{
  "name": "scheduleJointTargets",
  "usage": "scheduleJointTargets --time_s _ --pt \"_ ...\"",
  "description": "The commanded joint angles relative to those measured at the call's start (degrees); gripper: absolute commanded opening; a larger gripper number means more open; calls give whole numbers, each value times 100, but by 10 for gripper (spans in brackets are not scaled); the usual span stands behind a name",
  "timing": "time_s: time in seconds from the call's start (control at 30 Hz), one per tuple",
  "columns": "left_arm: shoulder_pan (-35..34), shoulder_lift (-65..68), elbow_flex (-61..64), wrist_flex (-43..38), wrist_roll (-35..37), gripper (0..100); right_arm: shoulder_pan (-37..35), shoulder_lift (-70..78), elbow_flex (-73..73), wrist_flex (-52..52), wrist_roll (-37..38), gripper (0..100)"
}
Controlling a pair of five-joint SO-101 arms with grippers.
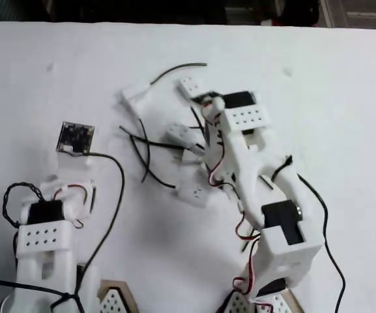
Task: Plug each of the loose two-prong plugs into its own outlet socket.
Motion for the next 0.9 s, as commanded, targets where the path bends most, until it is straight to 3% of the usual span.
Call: scheduleJointTargets --time_s 0.0,0.2,0.4,0.63,0.87 --pt "4 -110 -18 -88 -44 24 268 -321 431 -224 299 26" --pt "4 -110 -18 -88 -44 24 479 -365 677 -453 334 214" --pt "4 -110 -18 -88 -44 24 488 -365 607 -233 334 150" --pt "4 -110 -18 -88 -53 24 462 -303 651 -268 299 145" --pt "4 -110 -18 -88 -53 24 497 -295 1134 -927 281 145"
